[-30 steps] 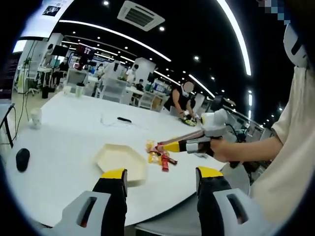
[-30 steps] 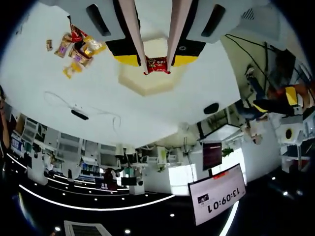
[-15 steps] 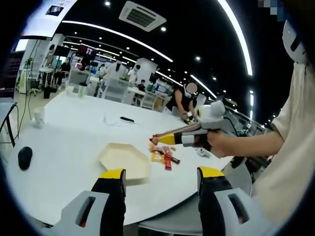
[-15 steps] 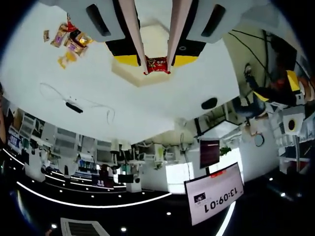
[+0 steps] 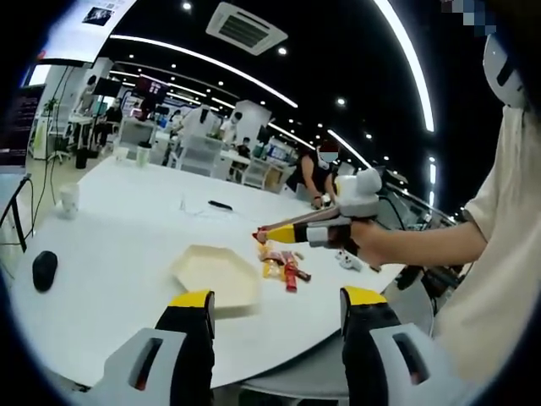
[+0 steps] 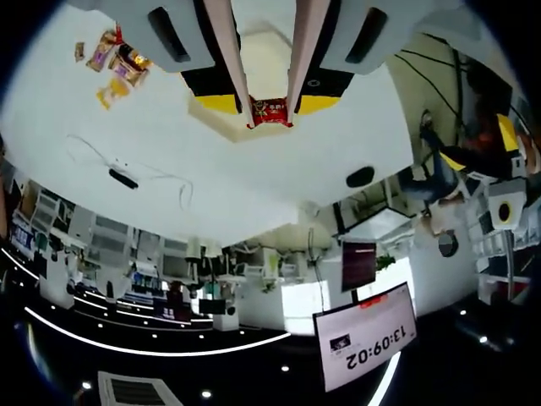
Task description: Place the target food into the container with the food tongs after gripping and lifting it, then release it inside without dropping or visibly crushing the food.
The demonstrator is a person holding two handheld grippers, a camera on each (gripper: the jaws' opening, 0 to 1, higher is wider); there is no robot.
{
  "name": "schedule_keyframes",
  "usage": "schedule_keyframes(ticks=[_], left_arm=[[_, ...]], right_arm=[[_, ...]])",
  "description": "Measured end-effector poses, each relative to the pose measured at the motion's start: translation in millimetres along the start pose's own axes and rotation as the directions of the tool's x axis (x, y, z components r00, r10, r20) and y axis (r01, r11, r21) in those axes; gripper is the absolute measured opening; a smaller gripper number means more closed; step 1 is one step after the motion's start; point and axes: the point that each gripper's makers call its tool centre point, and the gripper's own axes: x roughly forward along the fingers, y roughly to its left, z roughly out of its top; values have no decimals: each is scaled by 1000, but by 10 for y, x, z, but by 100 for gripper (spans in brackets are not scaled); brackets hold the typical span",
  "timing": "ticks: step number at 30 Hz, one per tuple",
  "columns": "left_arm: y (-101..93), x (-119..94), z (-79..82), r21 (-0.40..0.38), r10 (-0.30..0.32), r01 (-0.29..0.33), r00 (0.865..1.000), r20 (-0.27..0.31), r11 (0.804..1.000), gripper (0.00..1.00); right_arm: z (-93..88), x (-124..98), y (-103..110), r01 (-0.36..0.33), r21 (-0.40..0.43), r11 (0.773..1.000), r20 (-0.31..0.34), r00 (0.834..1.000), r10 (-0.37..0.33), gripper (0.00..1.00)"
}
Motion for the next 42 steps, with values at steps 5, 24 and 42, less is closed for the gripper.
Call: schedule_keyframes(ticks=[5,24,42], left_arm=[[16,18,41,3,-3,3,1000,3,1000,60],[49,133,6,1,-25,25,1000,-17,1000,60],[15,153,39,7,-23,23,1000,-10,1000,60]], right_arm=[[5,34,8,-3,-12,1000,-3,1000,3,23],[-10,97,-54,-2,-32,999,-14,1000,1,23],[106,124,-24,13,-101,995,13,1000,-12,24]])
